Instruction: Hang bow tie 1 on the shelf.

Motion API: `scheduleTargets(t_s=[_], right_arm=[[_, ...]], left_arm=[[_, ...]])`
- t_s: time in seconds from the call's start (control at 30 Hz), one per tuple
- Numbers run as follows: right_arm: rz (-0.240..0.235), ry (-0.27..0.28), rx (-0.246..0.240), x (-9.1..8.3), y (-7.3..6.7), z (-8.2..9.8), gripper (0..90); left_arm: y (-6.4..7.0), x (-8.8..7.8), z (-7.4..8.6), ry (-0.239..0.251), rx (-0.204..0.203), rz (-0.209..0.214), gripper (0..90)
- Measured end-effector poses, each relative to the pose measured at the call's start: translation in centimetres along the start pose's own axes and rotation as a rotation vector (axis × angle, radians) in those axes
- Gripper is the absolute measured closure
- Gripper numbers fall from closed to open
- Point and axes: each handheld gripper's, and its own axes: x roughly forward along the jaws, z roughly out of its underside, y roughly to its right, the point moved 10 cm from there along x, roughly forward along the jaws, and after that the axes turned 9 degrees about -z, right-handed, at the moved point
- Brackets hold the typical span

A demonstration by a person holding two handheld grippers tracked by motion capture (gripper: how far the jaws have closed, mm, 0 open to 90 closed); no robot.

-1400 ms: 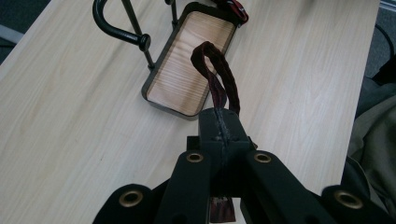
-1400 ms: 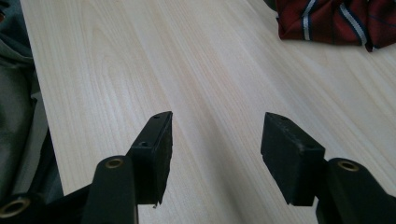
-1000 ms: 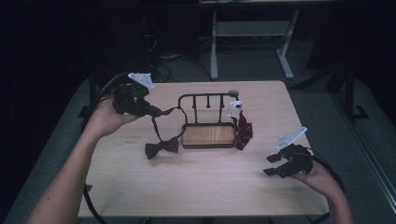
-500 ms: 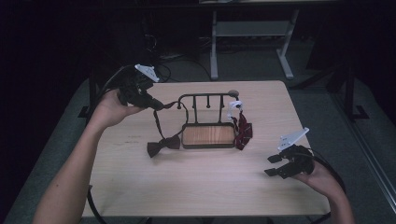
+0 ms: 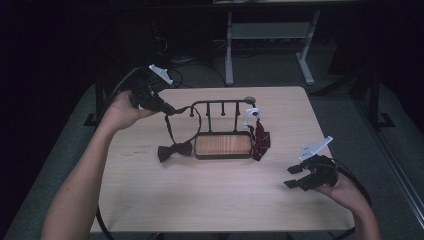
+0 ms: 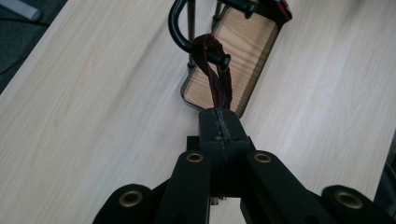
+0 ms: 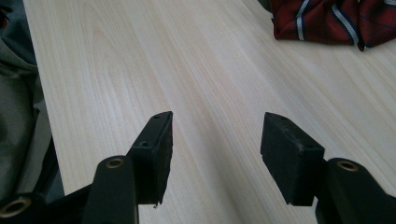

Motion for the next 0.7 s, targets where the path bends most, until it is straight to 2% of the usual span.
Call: scheduleTargets(t_s=[0.3,0.7], right_arm=[[0.009,0.002,-0.006,-0.2,0.1,0.0,43.4],[0.008,0.006,-0.002,-0.3,-0.1,-0.1,43.4]], left_arm=[[-1.0,1.2,0.1,-0.042,-0.010,-0.020,89.9],[-1.4,1.8,0.4,-0.076,-0.026,-0.034,89.7]])
